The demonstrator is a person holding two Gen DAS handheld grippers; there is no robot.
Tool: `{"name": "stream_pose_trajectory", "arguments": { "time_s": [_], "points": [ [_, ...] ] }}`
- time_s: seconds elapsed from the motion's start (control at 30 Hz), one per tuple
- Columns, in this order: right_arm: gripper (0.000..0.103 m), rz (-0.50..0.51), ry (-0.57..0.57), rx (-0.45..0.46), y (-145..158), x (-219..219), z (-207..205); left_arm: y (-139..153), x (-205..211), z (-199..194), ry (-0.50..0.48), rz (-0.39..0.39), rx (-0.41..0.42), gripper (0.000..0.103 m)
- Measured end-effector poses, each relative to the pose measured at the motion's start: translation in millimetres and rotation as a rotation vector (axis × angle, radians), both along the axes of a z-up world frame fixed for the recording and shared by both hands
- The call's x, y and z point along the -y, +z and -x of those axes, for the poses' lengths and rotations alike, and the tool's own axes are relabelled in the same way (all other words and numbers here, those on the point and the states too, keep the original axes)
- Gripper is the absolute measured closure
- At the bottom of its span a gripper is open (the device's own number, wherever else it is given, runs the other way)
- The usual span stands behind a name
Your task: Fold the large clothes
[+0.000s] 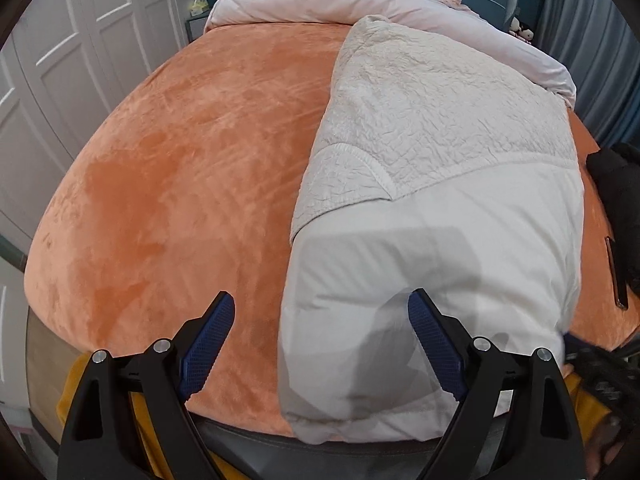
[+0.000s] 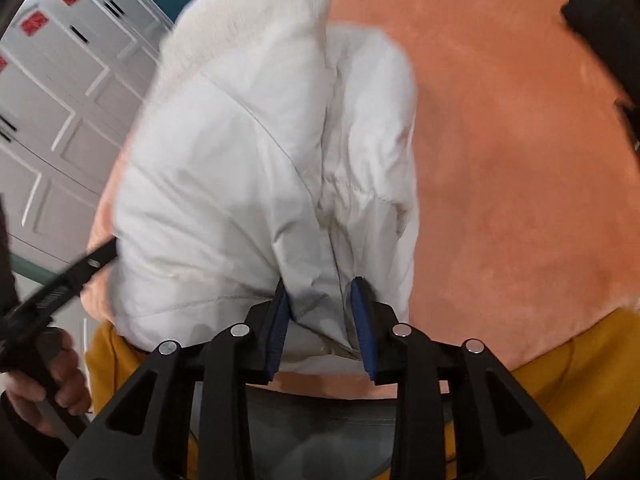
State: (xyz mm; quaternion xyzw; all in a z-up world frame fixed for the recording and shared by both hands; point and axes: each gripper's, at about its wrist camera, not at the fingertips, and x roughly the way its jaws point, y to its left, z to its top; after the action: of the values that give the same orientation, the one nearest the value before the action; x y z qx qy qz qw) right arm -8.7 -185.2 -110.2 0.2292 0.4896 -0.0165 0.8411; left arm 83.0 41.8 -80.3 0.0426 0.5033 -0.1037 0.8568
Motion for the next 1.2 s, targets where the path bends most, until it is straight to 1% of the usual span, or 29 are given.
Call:
{"name": "stream_pose_trajectory", "arguments": {
  "time_s": [0.03,0.07,0.1,0.13,0.17,0.2,0.23,0.33,0.4,0.43,0.47,0.5,0.57,0.63,0.7,0.8,0.9,0.97,1.03,1.07,1.13,1.2],
  "points": [
    [0.072,0.013,0.008,0.011,5,0,8,0,0,1,0.001,-0.004,0.002,0.016],
    [0.073,0.025,0.026,-0.008,-2,2,8,-2,-1,1,0.003,-0.006,0.002,0.016],
    [0.073,0.032,0.042,-0.045,-16,5,5,-3,1,0,0.007,-0.005,-0.002,0.015],
    [0.073,0.021,0.049,-0.084,-32,5,5,-3,2,0,0.009,-0.003,-0.006,0.015],
    [0.073,-0.003,0.031,-0.089,-39,13,2,-2,3,0,0.009,0.002,-0.013,0.015],
    [0.073,-0.015,0.017,-0.092,-38,15,5,-1,4,1,0.010,0.002,-0.014,0.016],
    [0.072,-0.010,0.009,-0.083,-31,17,7,2,4,2,0.008,-0.002,-0.007,0.016],
    [0.070,-0.012,-0.020,-0.012,-3,30,13,9,5,2,-0.004,-0.027,0.020,0.016],
    [0.061,-0.035,-0.040,0.024,6,44,10,13,6,0,-0.001,-0.017,0.023,0.016],
    [0.050,-0.047,-0.059,0.041,10,47,8,15,7,-3,0.002,-0.011,0.023,0.016],
    [0.045,-0.058,-0.080,0.055,13,51,3,18,8,-7,0.005,-0.002,0.025,0.016],
    [0.045,-0.062,-0.092,0.062,14,62,-3,23,10,-10,0.006,0.008,0.030,0.016],
    [0.045,-0.062,-0.099,0.084,21,65,-15,32,15,-17,0.005,0.019,0.050,0.016],
    [0.045,-0.044,-0.099,0.101,31,69,-37,42,23,-25,-0.007,0.017,0.085,0.016],
    [0.045,-0.025,-0.088,0.128,33,59,-61,50,32,-32,-0.018,0.010,0.111,0.016],
    [0.046,0.010,-0.073,0.154,46,55,-88,55,47,-47,-0.032,0.002,0.139,0.016],
    [0.046,0.050,-0.061,0.161,50,51,-108,54,62,-66,-0.043,-0.008,0.150,0.016],
    [0.046,0.048,-0.062,0.140,47,61,-110,49,70,-77,-0.050,-0.011,0.147,0.016],
    [0.045,0.034,-0.072,0.118,37,70,-110,39,77,-89,-0.053,-0.027,0.129,0.016],
    [0.043,0.019,-0.078,0.105,29,73,-113,35,79,-94,-0.055,-0.028,0.121,0.016],
    [0.040,-0.011,-0.090,0.087,13,76,-117,26,82,-99,-0.052,-0.028,0.113,0.014],
    [0.038,-0.040,-0.092,0.072,1,81,-122,18,84,-102,-0.045,-0.026,0.118,0.006]
  ]
}}
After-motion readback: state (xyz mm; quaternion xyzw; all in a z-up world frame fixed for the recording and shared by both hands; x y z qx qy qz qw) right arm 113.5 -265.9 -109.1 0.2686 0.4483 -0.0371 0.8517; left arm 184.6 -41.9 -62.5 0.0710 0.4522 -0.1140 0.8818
